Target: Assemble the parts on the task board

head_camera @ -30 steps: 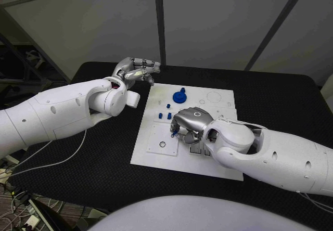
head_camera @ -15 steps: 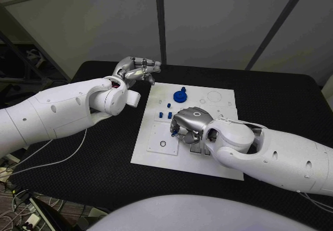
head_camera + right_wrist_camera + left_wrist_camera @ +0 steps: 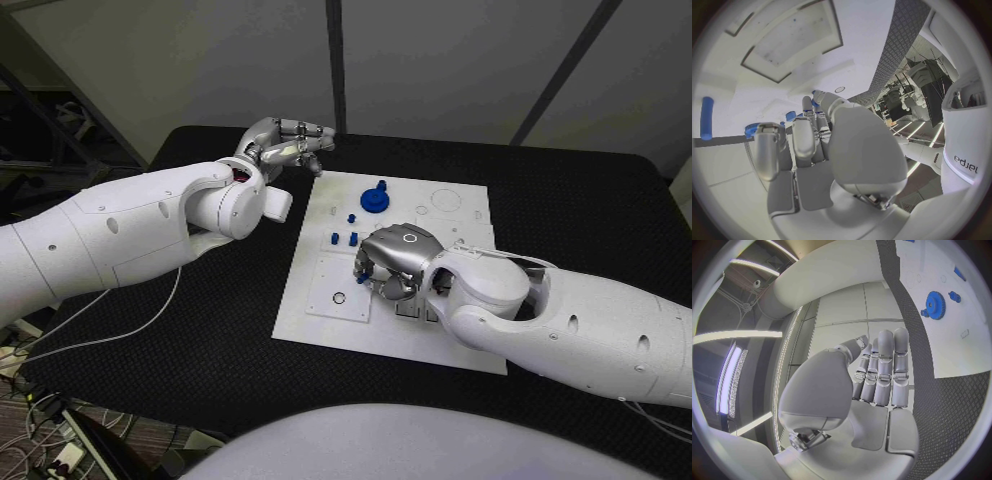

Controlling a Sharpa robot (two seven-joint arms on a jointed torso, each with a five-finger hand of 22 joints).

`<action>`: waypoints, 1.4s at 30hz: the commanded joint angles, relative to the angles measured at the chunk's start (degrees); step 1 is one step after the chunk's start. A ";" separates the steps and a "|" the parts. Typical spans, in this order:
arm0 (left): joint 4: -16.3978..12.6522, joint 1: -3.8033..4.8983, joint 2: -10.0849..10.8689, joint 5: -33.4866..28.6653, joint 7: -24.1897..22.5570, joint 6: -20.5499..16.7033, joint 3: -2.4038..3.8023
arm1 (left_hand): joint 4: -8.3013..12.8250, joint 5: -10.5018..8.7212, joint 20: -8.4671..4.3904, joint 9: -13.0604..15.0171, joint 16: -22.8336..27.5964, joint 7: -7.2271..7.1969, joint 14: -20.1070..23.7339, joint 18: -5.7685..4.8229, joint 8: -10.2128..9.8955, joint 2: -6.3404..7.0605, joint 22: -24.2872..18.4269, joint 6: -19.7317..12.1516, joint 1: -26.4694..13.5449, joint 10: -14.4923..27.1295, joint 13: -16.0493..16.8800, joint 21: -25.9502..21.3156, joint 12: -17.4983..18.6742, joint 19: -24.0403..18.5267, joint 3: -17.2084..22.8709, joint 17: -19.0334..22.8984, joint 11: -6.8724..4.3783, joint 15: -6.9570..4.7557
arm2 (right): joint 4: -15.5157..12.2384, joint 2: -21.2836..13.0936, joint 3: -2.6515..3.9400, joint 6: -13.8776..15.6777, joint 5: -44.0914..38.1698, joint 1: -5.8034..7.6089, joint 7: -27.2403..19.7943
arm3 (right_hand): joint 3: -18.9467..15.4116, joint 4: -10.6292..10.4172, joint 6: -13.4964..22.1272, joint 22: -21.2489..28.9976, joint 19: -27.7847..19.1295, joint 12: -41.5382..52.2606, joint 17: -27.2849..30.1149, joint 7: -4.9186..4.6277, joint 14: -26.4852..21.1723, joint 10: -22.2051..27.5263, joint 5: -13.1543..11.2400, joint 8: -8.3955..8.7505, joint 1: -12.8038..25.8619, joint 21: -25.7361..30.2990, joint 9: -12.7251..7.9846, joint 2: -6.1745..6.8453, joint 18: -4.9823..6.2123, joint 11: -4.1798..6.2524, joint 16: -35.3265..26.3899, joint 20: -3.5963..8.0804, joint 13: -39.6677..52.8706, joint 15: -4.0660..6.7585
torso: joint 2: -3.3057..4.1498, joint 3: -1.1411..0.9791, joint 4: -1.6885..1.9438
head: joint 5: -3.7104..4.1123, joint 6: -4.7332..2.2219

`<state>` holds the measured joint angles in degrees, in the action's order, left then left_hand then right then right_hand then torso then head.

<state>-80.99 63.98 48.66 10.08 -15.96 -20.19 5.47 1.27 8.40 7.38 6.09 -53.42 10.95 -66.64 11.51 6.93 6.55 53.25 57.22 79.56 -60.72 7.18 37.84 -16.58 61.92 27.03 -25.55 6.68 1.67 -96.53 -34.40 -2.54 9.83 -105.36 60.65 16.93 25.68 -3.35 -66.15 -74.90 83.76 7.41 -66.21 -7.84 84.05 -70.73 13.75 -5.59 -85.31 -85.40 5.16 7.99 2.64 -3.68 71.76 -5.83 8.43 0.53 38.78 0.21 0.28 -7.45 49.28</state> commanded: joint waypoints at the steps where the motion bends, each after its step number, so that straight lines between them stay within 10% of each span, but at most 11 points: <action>1: -0.03 0.09 -0.05 0.25 -0.04 0.64 0.05 | 0.15 -0.13 -0.05 -0.06 0.24 0.03 0.35 -1.04 0.35 -0.28 -0.04 -0.34 0.12 0.48 0.03 -0.34 -0.15 -0.26 -0.29 0.06 -0.02 0.11 | -0.03 0.01 0.00 -0.93 0.04 0.06 0.10 | -0.10 0.09 -0.41 -9.00 1.23 0.19 0.04 0.07 1.84 -0.26 0.25 -0.21 0.39 -0.32 0.08 -0.19 -0.88 0.03 0.13 0.28 0.10 0.30 | 0.00 0.03 0.01 | 0.00 0.02; 30: -0.09 0.10 -0.17 0.25 0.33 0.78 0.05 | 0.10 -0.12 -0.01 -0.14 0.23 0.11 0.41 -1.05 0.35 -0.39 -0.05 -0.52 0.03 0.71 0.00 -0.39 -0.21 -0.30 -0.43 0.16 0.06 0.17 | 1.07 1.88 -0.04 -2.28 -0.01 0.07 0.98 | -0.68 -0.21 0.08 -8.69 0.95 -0.26 0.60 0.05 1.69 0.16 -0.14 0.12 1.59 -0.07 0.03 -0.13 -0.80 -0.03 -0.25 0.35 0.02 0.30 | -0.02 0.06 0.04 | -0.20 0.32; 42: -0.07 0.10 -0.20 0.25 0.53 0.91 0.05 | 0.10 -0.12 -0.01 -0.14 0.23 0.11 0.41 -1.05 0.35 -0.39 -0.05 -0.52 0.03 0.71 0.00 -0.39 -0.21 -0.30 -0.43 0.16 0.06 0.17 | 1.54 1.93 -0.08 -1.13 -0.01 0.07 0.69 | -0.48 -0.85 7.83 -4.59 -2.47 -3.20 4.00 -0.68 0.73 6.48 -0.70 2.16 3.66 3.09 -1.46 1.95 0.34 -1.62 -2.97 -0.76 -1.73 -1.02 | -0.03 0.03 0.00 | -0.33 0.33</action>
<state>-81.01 63.98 48.50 10.09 -15.47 -19.97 5.47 1.43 8.40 7.38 6.01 -53.42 11.16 -66.64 11.50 6.93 6.55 53.25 57.01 79.56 -60.31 7.18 37.84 -16.58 61.92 26.86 -25.44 6.68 1.67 -95.05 -32.46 -2.57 8.04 -105.32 60.69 17.78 25.24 -3.80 -58.98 -74.90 81.65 4.23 -62.38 -8.59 84.04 -64.55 13.30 -3.61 -81.49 -82.50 3.78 9.41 2.66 -5.32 69.04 -6.67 6.65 -0.12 38.77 0.25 0.32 -7.76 49.59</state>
